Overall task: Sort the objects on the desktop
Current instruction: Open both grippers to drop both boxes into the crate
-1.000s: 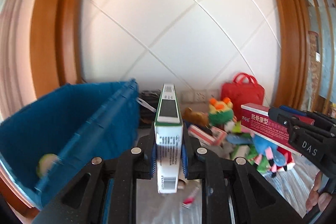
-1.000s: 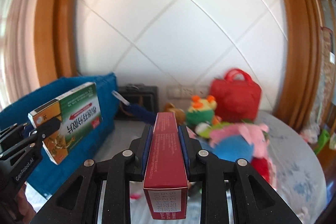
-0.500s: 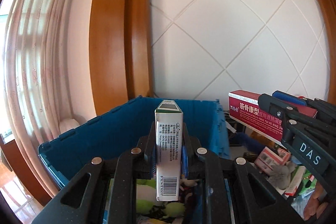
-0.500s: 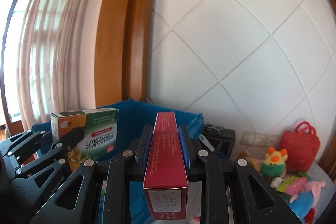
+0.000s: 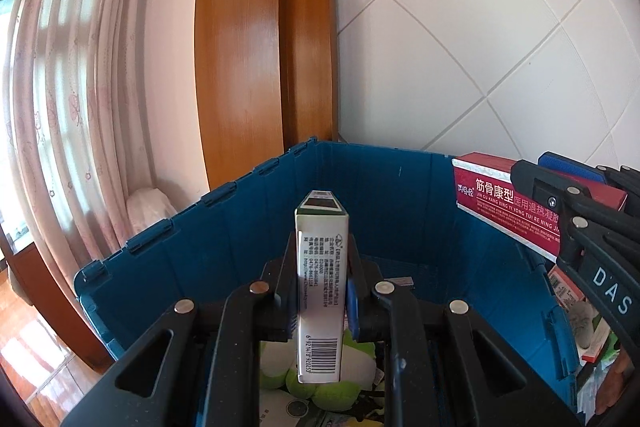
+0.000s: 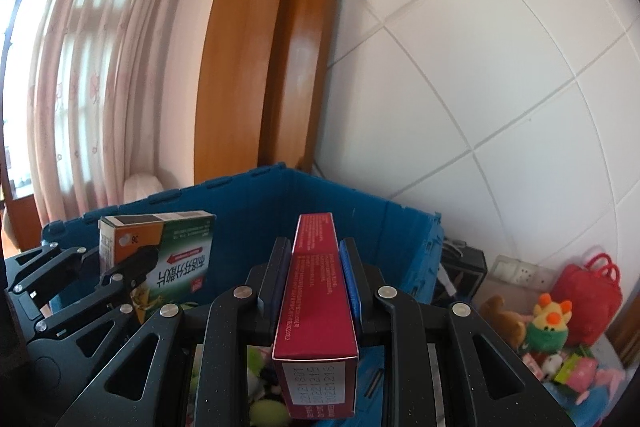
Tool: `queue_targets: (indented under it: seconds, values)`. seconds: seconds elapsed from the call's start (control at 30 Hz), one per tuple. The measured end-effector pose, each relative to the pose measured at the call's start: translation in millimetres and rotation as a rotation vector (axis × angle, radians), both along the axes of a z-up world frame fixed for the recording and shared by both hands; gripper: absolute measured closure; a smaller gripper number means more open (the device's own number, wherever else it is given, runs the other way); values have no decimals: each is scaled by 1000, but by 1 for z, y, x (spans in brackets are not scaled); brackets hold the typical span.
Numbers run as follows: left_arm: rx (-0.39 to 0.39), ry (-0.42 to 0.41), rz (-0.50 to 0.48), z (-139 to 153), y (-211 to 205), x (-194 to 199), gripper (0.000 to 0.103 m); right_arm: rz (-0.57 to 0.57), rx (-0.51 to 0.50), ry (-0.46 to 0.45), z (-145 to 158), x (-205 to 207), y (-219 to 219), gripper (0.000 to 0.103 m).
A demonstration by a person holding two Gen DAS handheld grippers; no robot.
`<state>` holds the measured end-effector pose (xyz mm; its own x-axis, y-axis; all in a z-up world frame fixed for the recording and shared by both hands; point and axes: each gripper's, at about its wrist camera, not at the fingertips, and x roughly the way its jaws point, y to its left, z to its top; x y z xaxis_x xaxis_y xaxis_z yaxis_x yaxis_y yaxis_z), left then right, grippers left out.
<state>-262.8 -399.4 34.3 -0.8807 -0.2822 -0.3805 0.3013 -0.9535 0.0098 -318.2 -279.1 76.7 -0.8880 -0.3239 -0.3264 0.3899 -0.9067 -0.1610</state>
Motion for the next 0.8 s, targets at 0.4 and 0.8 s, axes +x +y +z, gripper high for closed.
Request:
queue_targets:
  seconds: [0.4, 0.8]
  values:
    - [71, -110, 10, -8, -12, -12, 83, -37, 51, -60, -11, -7, -3, 77]
    - [24, -66, 52, 0, -7, 10, 33, -72, 26, 45, 3, 28, 17, 0]
